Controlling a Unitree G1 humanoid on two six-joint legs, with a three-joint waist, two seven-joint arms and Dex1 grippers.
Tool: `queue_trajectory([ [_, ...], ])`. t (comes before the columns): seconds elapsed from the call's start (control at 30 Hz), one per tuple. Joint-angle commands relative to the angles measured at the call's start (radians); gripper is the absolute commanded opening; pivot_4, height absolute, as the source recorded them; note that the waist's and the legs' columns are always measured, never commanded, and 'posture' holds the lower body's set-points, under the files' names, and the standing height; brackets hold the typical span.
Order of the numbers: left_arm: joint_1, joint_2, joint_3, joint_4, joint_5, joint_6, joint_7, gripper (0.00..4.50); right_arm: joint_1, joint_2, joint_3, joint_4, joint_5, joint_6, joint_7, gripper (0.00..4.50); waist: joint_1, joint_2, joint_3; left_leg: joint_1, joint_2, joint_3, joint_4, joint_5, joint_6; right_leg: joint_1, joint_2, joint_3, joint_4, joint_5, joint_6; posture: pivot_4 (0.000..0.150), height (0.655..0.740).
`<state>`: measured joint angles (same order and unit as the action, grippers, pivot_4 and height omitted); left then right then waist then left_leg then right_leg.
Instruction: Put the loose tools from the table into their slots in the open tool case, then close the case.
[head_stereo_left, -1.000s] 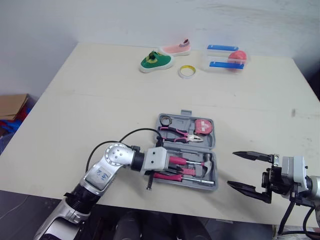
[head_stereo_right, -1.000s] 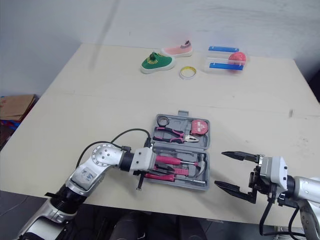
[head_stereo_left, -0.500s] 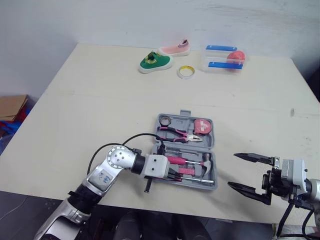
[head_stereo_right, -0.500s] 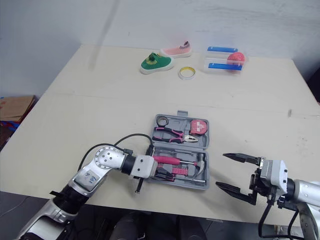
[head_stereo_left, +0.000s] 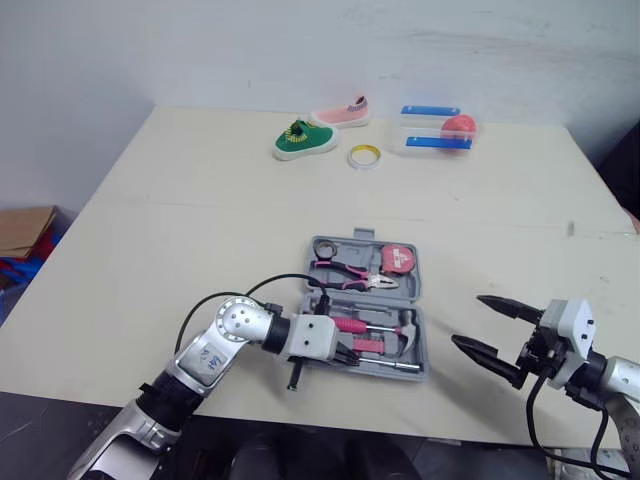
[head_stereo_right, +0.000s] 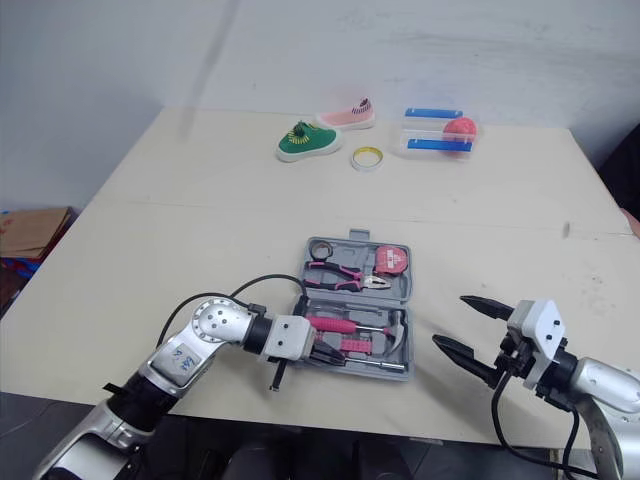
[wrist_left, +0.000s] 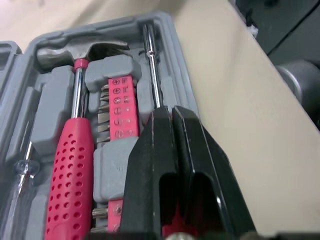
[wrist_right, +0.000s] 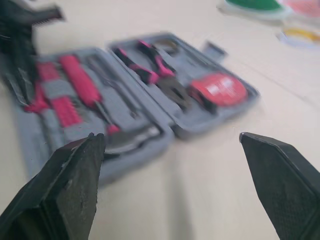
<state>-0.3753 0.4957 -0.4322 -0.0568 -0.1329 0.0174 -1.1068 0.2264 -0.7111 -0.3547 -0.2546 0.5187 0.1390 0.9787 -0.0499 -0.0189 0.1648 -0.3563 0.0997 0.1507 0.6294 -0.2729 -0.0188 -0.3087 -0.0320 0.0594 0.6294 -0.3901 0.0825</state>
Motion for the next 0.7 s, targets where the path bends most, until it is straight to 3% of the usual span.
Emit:
queue_trajectory([
  [0.03,0.013,0.037,0.177,-0.046,-0.181,0.008,-0.044,0.04,-0.047,-0.013,-0.037,-0.032,0.018,0.021,-0.038,4.5,-0.003,0.0,0.001,-0.001,0.0,0.0,0.0,0.0,0.0,-0.001,0.001,0.0,-0.001,0.0,0.0,0.15,0.74],
  [0.17,0.024,0.092,0.299,-0.042,-0.266,0.057,-0.058,0.04,-0.081,-0.023,-0.022,-0.016,0.008,0.034,-0.042,4.5,0.002,0.002,0.001,-0.015,0.001,-0.001,-0.001,0.003,-0.008,-0.016,0.004,0.0,0.0,0.0,0.0,0.15,0.74],
  [0.27,-0.006,0.177,0.413,0.101,-0.221,0.022,-0.02,0.0,-0.176,-0.079,0.062,0.095,-0.103,0.007,-0.017,3.7,-0.006,0.001,0.005,-0.017,0.001,0.001,0.001,0.005,-0.01,-0.018,0.005,0.001,0.0,-0.002,0.003,0.15,0.74],
  [0.37,-0.054,0.172,0.392,0.224,-0.135,0.053,0.071,0.0,-0.234,-0.114,0.131,0.205,-0.266,-0.216,0.004,2.2,-0.002,0.001,0.007,-0.016,0.0,0.003,0.001,0.005,-0.009,-0.019,0.004,0.002,0.0,-0.002,0.004,0.15,0.74],
  [0.5,-0.091,0.138,0.34,0.296,-0.035,0.049,0.128,0.0,-0.314,-0.077,0.191,0.314,-0.296,-0.227,-0.015,0.11,0.0,0.001,0.008,-0.016,-0.003,0.005,0.001,0.004,-0.007,-0.019,0.005,0.003,0.0,-0.004,0.007,0.15,0.74],
  [0.7,-0.133,0.03,0.272,0.34,0.017,0.077,0.162,0.0,-0.41,-0.028,0.324,0.38,-0.34,-0.198,0.021,0.04,0.001,0.0,0.01,-0.023,-0.002,0.014,0.004,0.004,-0.007,-0.033,0.005,0.003,0.008,-0.004,0.01,0.15,0.74],
])
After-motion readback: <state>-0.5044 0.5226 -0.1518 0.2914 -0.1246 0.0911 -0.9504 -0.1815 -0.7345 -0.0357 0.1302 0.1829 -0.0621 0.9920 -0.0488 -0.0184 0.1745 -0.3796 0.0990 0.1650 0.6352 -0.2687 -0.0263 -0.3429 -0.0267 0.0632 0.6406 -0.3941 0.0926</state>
